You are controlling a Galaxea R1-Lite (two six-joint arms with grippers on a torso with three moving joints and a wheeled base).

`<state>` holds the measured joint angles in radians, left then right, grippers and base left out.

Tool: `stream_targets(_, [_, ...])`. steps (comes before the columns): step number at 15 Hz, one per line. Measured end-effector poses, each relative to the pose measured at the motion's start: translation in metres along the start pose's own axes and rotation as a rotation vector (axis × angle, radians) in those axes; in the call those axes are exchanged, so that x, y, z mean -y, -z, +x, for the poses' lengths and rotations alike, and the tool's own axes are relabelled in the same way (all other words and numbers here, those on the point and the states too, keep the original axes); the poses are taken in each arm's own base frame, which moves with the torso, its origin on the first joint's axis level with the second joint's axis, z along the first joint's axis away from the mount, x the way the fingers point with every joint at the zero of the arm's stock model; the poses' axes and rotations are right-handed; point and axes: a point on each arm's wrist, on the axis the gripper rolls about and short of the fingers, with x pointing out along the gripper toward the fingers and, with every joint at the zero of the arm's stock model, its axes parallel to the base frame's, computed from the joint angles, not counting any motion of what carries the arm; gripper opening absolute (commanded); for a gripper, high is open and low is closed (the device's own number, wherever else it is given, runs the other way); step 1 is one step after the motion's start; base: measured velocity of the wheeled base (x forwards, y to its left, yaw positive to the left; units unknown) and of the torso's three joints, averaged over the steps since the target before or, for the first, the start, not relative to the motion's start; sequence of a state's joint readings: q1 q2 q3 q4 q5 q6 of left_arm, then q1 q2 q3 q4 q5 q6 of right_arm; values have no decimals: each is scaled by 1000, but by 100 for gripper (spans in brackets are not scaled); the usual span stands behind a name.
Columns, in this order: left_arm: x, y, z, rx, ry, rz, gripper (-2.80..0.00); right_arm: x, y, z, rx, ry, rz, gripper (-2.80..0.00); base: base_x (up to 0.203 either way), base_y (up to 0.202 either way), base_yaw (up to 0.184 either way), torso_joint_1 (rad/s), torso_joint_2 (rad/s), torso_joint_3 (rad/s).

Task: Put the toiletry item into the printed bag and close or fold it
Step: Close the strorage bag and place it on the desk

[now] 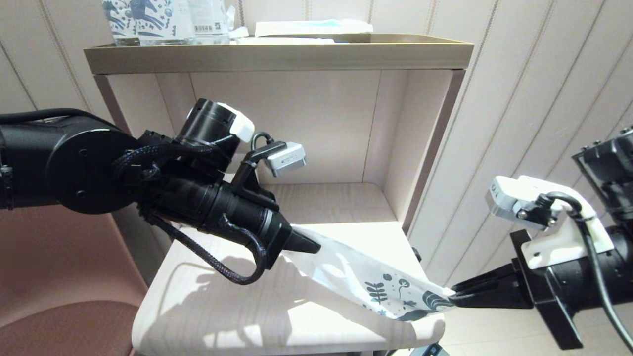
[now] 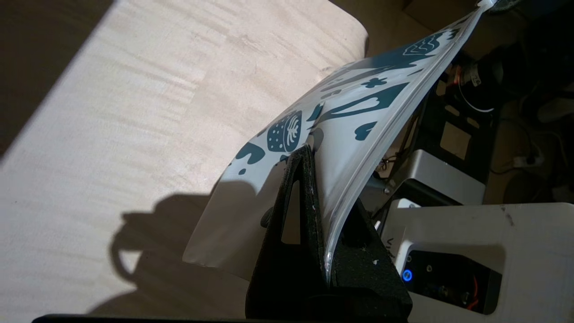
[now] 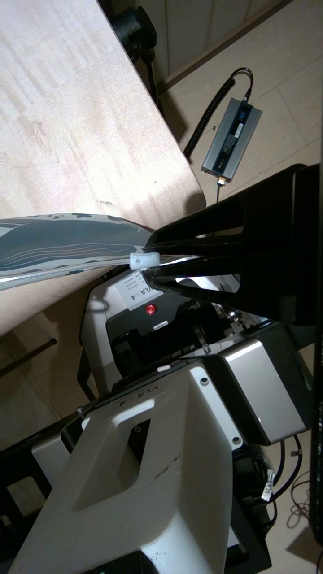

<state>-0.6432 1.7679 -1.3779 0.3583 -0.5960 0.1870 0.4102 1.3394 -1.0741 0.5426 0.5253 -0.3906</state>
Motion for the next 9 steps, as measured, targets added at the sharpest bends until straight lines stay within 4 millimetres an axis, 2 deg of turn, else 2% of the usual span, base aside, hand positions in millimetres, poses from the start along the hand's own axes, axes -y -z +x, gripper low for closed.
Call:
stream_targets(4, [2,0,1,-3,7,5,-280,0,-1,1,2,-2,-1,-280,0,0,0,0,0,0])
stream_targets(5, [3,0,1,-3,7,5,-280,1,-2,1,1,-2,0,0,0,0,0,0,0,0])
stream_targets(9, [4,1,2,-6,11,6,-280,1,-2,3,-1,-6,-2,0,0,0,0,0,0,0])
